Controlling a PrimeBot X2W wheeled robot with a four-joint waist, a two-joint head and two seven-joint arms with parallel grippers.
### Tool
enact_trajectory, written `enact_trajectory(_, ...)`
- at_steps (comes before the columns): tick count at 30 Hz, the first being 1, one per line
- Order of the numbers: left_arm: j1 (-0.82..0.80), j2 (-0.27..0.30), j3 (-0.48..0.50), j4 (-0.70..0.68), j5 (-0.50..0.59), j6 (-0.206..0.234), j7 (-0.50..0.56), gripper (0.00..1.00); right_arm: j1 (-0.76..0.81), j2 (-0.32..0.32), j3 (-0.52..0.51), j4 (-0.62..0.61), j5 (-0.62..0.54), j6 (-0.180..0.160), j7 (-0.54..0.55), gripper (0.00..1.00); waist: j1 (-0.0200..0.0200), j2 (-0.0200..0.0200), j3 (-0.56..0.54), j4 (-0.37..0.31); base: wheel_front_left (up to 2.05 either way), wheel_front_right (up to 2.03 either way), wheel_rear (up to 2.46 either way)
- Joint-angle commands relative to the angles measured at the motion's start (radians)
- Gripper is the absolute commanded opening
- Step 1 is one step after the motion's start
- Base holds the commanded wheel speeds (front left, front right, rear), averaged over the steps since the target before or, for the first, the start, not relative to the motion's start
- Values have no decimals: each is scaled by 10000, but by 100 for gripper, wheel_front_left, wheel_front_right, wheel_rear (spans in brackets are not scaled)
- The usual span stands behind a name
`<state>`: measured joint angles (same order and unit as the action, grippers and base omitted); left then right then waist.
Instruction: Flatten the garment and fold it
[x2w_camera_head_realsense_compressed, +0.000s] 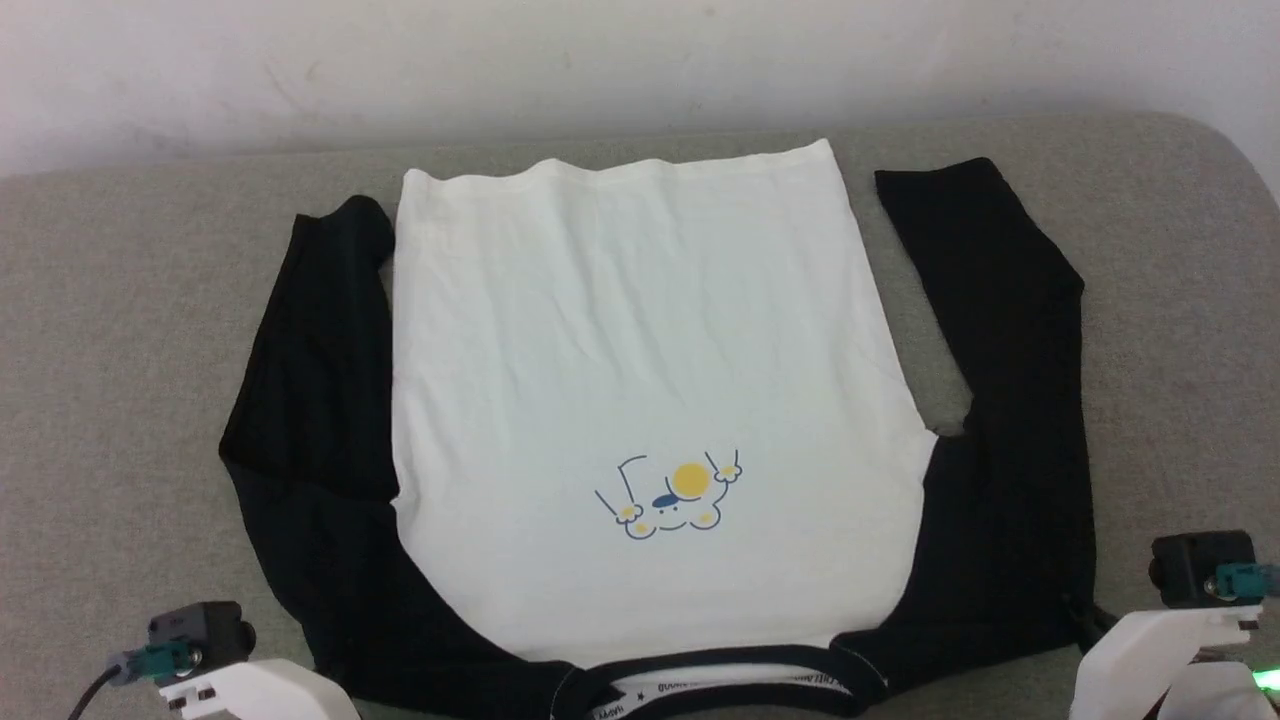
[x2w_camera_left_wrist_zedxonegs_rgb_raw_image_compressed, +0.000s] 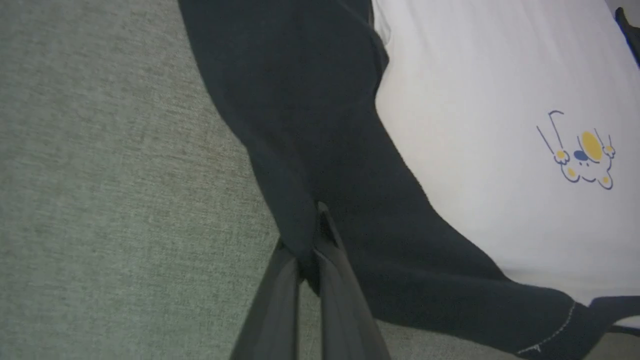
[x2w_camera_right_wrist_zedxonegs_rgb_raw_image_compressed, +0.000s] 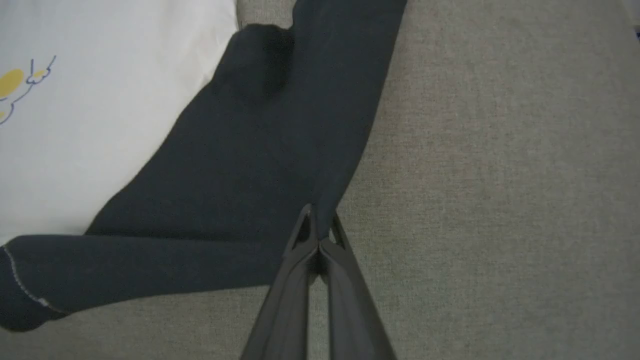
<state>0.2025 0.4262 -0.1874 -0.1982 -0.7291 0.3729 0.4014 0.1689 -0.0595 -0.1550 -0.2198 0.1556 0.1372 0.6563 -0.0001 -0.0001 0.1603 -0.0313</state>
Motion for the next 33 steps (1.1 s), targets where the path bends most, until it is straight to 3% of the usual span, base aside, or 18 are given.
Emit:
enact_trajectory(1,109,-122,43,155,21,137,-157,0,141,1,-84,176,-115,-65,-104,0,1,1,14,4,0,0,0)
enact_trajectory(8,-44,-870,-71,916,-148,-89,-981,0,218,86,199,1337,255,-65,-827,0,1,1,-1,-25,0,0,0)
enact_trajectory(9,-69,-933,-79,1034,-152,-117,-1078,77,199,87,246,1457,337,-65,-966,30,1,1,-16,-38,0,0,0)
enact_trajectory(10,-80,-998,-95,1137,-175,-146,-1140,100,189,88,311,1562,397,-65,-1079,74,1,1,-39,-46,0,0,0)
enact_trajectory(11,-84,-1057,-102,1215,-210,-172,-1187,100,188,89,334,1655,447,-65,-1180,100,1,1,-68,-51,0,0,0)
enact_trajectory(19,251,-1044,114,1176,-227,-21,-1442,100,102,91,-182,1614,378,-65,-2250,100,1,1,-317,-99,0,0,0)
enact_trajectory(27,537,-863,1200,7,66,407,-2687,100,-398,92,-375,1346,182,-65,-4676,100,1,1,-329,-196,0,0,0)
enact_trajectory(33,-529,54,1526,-72,1050,285,-3433,100,-994,92,-23,1130,-265,-65,-6296,100,1,1,164,-378,0,0,0)
